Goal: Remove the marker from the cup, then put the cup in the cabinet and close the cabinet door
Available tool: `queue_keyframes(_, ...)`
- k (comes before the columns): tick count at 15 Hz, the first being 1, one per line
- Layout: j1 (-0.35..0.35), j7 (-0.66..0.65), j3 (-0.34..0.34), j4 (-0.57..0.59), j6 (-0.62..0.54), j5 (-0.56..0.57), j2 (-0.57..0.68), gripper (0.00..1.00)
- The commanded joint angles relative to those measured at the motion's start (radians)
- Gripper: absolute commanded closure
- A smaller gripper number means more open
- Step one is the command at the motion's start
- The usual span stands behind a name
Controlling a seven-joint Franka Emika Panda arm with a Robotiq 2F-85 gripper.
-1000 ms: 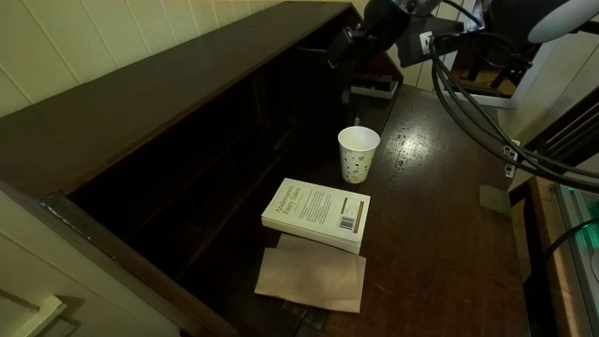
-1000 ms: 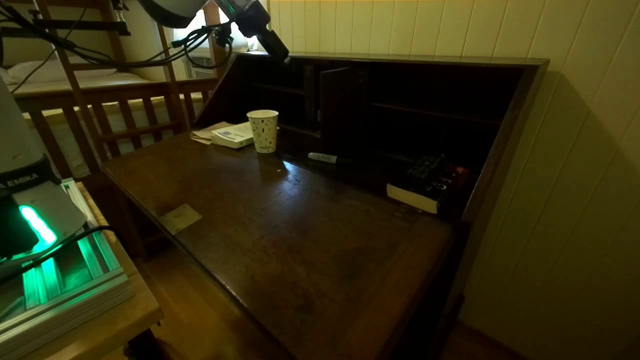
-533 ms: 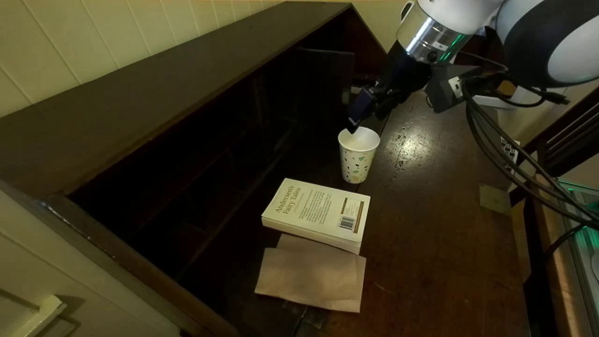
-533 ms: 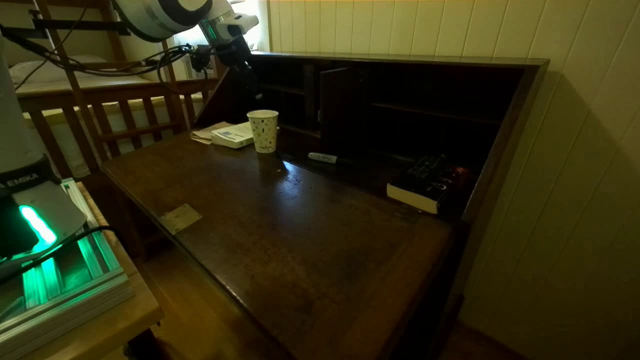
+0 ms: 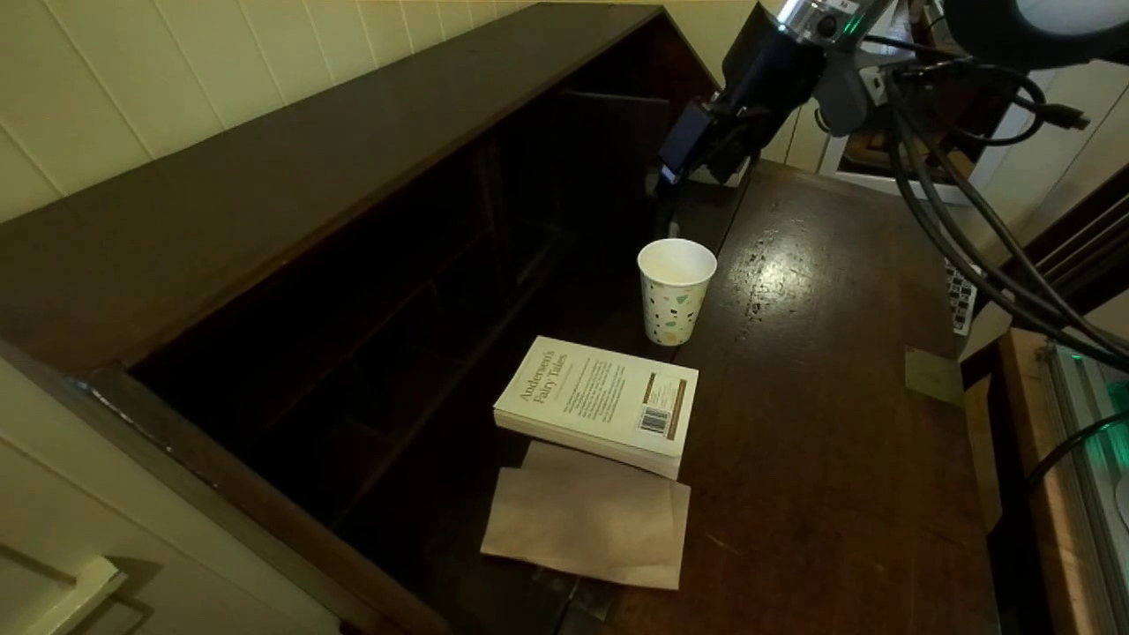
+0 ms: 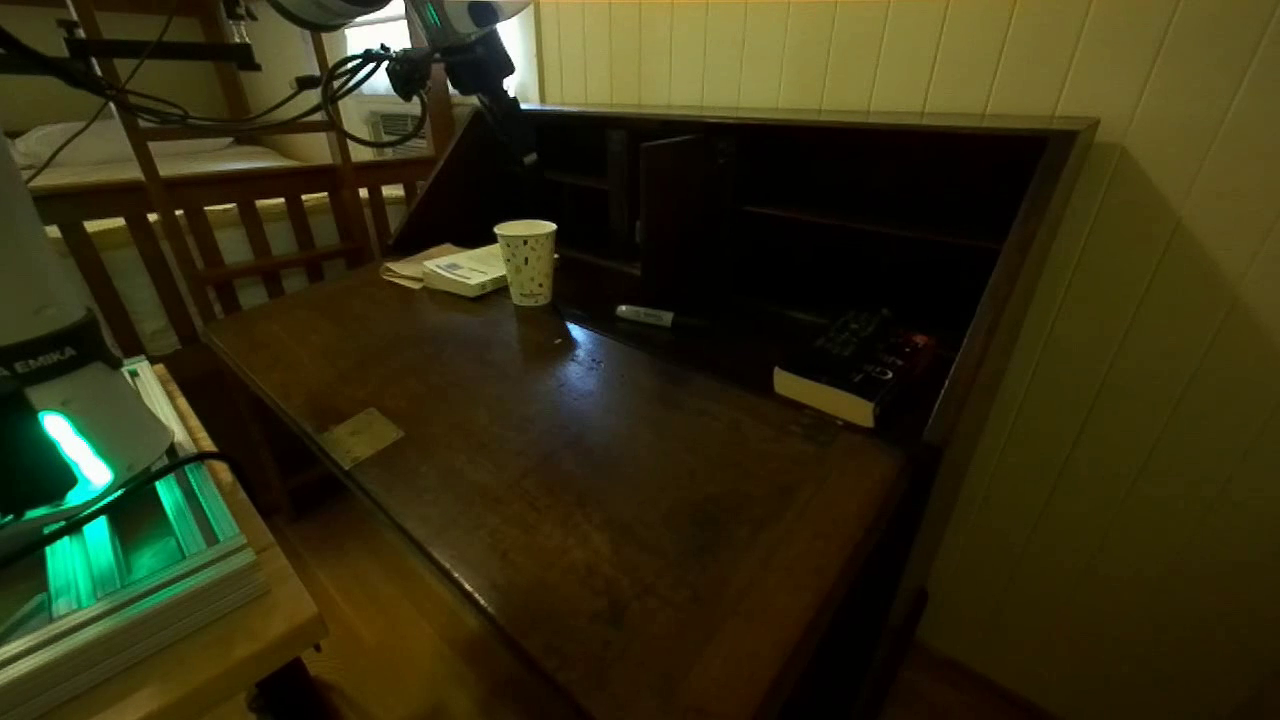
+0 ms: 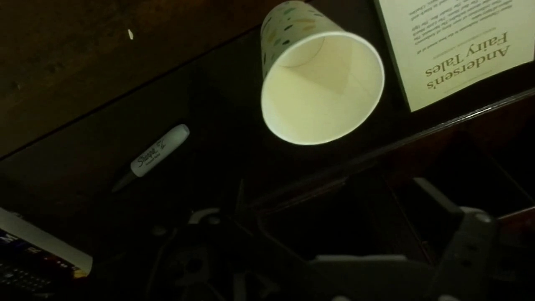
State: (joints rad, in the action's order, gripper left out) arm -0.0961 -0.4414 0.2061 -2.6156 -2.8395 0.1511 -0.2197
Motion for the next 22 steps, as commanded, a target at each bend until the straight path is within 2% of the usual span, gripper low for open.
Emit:
queue_keyframes(1, 0.079, 0.042, -0.086, -0.001, -0.002, -0.055, 0.004, 0.0)
queue_keyframes(7, 0.222, -0.045, -0.192, 0.026, 0.02, 0.015, 0.059, 0.0)
queue_keyframes(12, 0.206, 0.02, -0.187, 0.038, 0.064, -0.064, 0.097, 0.0)
queue_keyframes(16, 0.205, 0.023, -0.186, 0.053, 0.101, -0.049, 0.131, 0.0)
queue_keyframes(22, 0.199, -0.005, -0.179, 0.087, 0.086, -0.033, 0.209, 0.0)
